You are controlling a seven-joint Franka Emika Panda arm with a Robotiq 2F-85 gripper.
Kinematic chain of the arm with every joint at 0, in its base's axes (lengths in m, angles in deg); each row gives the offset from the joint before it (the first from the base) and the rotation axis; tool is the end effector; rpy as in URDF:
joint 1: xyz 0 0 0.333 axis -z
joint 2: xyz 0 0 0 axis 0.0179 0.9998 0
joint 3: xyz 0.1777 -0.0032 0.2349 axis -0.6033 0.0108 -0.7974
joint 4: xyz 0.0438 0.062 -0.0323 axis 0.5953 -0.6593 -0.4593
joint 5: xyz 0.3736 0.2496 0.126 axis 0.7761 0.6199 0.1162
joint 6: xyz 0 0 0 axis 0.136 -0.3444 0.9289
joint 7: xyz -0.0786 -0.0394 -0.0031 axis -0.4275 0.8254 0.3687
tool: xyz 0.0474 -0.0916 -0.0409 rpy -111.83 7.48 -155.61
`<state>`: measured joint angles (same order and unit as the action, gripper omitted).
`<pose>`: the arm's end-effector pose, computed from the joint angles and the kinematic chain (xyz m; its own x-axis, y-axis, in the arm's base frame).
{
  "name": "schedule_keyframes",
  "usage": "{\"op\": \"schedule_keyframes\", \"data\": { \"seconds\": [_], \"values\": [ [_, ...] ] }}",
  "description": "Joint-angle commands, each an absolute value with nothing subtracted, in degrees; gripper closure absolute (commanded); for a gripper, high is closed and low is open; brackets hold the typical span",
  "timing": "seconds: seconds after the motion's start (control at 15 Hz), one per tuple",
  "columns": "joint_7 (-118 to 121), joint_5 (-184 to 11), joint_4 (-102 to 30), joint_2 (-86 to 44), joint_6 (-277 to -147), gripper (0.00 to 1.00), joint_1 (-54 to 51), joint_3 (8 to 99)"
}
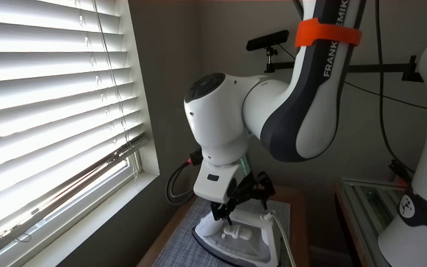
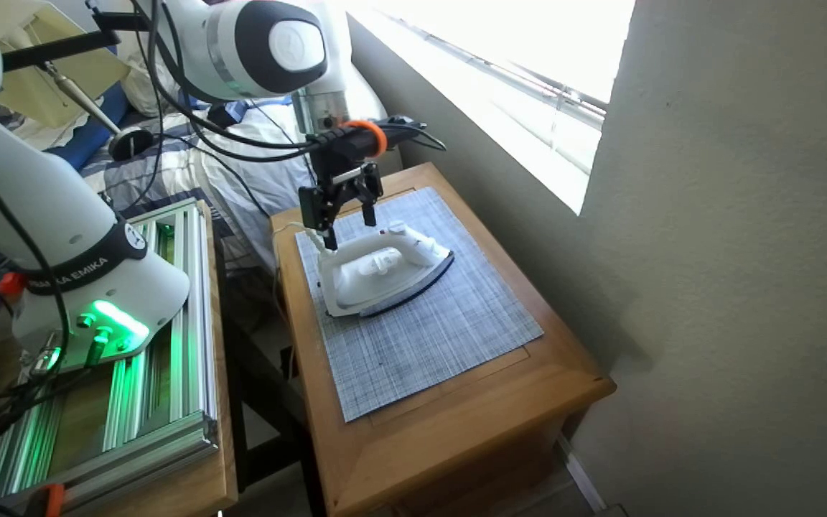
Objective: Turn the iron to the right, then press a button on the iron
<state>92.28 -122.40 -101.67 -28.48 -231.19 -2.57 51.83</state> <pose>0.3672 0.0132 0.0548 -0.5550 0.8149 -0.1672 0.8224 0.5071 -0.2580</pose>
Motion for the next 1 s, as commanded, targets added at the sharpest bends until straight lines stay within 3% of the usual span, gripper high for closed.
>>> {"op": "schedule_keyframes", "data": {
  "seconds": [0.0,0.93],
  "values": [
    [92.26,-126.54,-100.51,-25.77,-234.31,0.0,-1.35,52.04],
    [91.5,-133.73,-98.35,-21.54,-236.88,0.0,-2.53,55.24]
  ]
}}
